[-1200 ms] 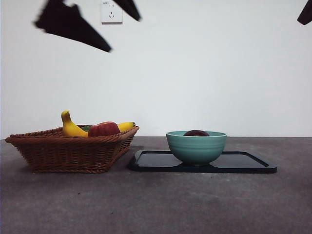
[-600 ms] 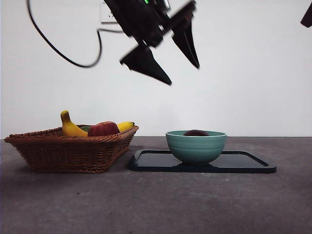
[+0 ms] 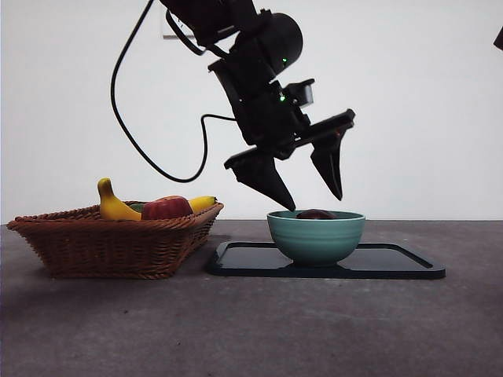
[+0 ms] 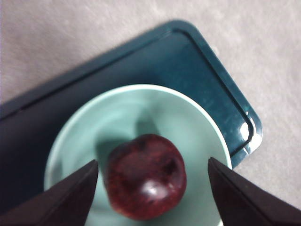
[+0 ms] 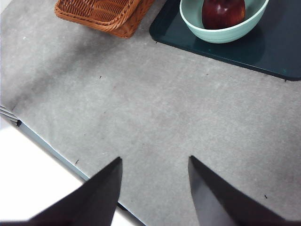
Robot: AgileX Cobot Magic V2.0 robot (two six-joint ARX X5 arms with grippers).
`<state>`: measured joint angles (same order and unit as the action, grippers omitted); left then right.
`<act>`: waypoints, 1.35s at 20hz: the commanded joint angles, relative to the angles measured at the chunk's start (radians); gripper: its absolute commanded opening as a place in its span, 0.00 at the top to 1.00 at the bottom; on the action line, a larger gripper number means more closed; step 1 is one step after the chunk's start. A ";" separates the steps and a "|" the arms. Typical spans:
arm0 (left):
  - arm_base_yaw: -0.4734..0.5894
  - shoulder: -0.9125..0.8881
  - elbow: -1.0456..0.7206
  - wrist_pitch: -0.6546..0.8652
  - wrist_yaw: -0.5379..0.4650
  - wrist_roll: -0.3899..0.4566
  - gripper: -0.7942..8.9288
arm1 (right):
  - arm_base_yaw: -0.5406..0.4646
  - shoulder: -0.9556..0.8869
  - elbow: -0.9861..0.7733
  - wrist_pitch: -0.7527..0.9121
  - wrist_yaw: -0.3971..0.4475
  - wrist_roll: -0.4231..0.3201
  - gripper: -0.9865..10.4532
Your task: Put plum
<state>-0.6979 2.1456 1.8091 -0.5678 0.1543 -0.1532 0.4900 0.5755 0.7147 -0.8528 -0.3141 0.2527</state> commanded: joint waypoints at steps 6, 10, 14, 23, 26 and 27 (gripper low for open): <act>-0.023 0.064 0.031 0.006 -0.058 0.033 0.52 | 0.006 0.003 0.005 0.005 -0.001 0.010 0.72; -0.026 0.081 0.031 0.006 -0.058 0.033 0.52 | 0.006 0.003 0.005 0.006 -0.001 0.010 0.72; -0.029 0.096 0.032 0.008 -0.058 0.033 0.52 | 0.006 0.003 0.005 0.006 -0.001 0.009 0.72; -0.029 0.077 0.032 0.006 -0.058 0.034 0.67 | 0.005 0.003 0.005 0.006 0.001 0.002 0.72; -0.024 0.009 0.032 0.011 -0.058 0.041 0.67 | 0.005 0.003 0.005 0.006 0.001 0.002 0.72; -0.021 -0.023 0.032 0.008 -0.058 0.045 0.67 | 0.005 0.003 0.005 0.006 0.001 0.002 0.72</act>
<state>-0.7158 2.1418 1.8111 -0.5751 0.0998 -0.1204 0.4900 0.5755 0.7147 -0.8528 -0.3138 0.2520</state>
